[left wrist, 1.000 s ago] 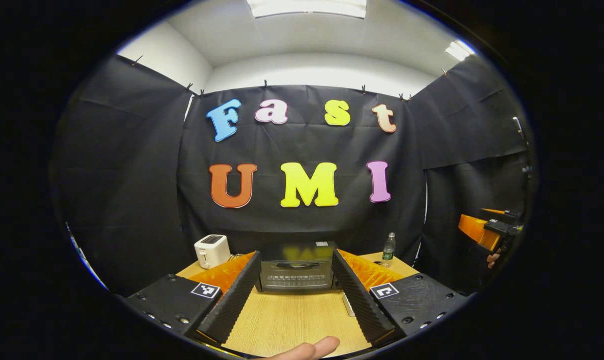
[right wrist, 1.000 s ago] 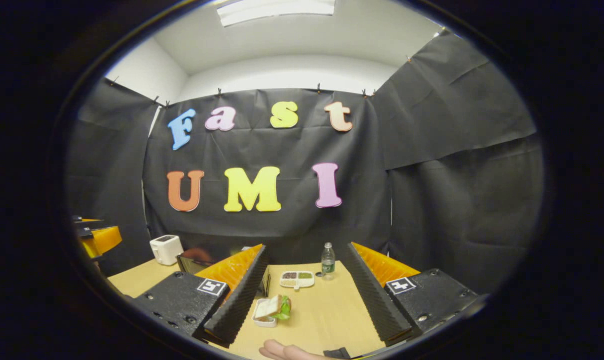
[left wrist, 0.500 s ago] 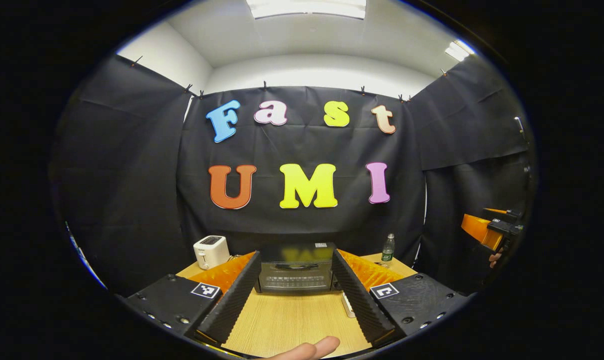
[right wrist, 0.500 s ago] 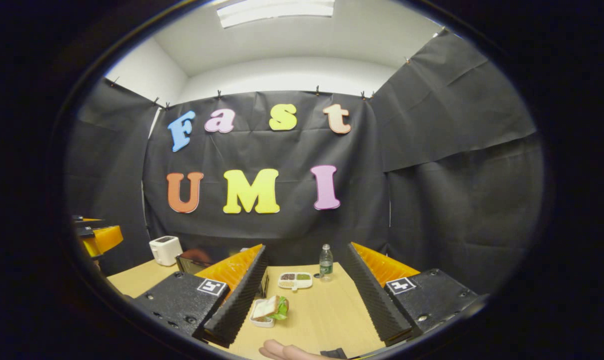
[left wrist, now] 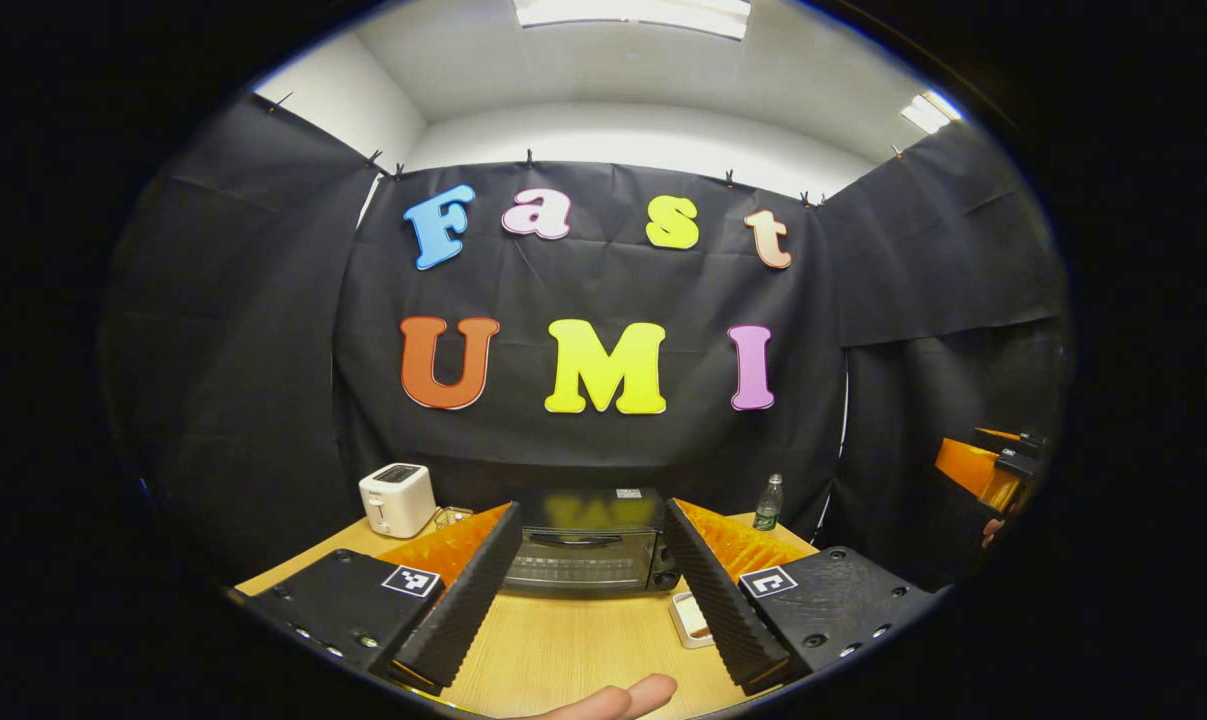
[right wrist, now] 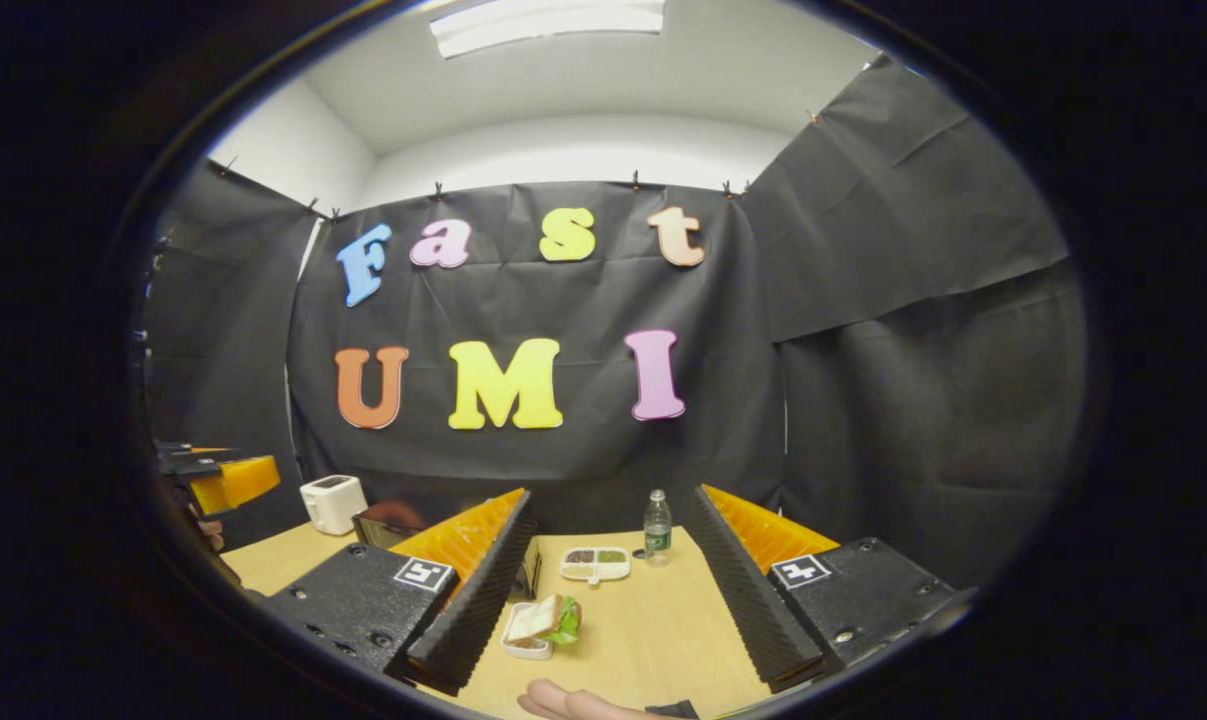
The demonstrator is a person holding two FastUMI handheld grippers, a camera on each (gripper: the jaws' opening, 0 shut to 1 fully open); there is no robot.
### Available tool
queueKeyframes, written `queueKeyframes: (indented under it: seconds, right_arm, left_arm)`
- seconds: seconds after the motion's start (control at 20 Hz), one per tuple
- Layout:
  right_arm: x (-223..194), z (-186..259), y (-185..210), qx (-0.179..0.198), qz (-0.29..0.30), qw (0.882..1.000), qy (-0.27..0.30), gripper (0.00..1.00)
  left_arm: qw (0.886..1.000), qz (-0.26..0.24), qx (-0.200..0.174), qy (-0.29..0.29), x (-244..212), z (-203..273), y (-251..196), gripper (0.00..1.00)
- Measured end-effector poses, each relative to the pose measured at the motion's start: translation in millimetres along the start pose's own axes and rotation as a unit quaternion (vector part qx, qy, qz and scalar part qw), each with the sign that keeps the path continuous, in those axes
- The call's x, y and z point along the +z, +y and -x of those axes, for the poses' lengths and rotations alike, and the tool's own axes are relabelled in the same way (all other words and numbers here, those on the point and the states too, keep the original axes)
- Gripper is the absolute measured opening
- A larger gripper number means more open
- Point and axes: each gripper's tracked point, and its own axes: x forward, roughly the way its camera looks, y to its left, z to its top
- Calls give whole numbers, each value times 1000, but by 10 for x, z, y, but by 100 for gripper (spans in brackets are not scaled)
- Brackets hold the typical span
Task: Open the electric oven with the left hand, put the food in, and close the electric oven.
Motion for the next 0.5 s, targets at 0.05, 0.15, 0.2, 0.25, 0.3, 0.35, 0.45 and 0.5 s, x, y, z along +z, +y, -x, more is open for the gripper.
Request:
queueKeyframes:
  seconds: [0.05,0.15,0.2,0.25,0.3,0.35,0.45,0.5]
  right_arm:
    - [-25,-26,-11,1,-1,1000,0,95]
    - [-47,-88,-36,2,-5,1000,-2,94]
    - [-52,-116,-54,2,-5,1000,-3,100]
    - [-59,-141,-80,2,-4,1000,-6,100]
    - [-50,-167,-97,2,-2,1000,-8,95]
    - [-59,-180,-115,2,-1,1000,-11,95]
    - [-63,-205,-155,4,4,1000,-14,95]
    - [-62,-214,-174,4,5,1000,-15,94]
  left_arm:
    - [1000,1,-1,4,-37,-173,12,93]
    - [1000,1,-6,13,-166,-520,30,93]
    - [1000,-2,-8,19,-241,-699,49,93]
    - [999,-7,-4,33,-348,-868,85,93]
    - [998,-12,3,54,-503,-1032,145,93]
    - [997,-14,3,72,-634,-1194,151,93]
    - [996,-20,7,91,-814,-1486,160,93]
    - [995,-23,11,98,-884,-1630,194,93]
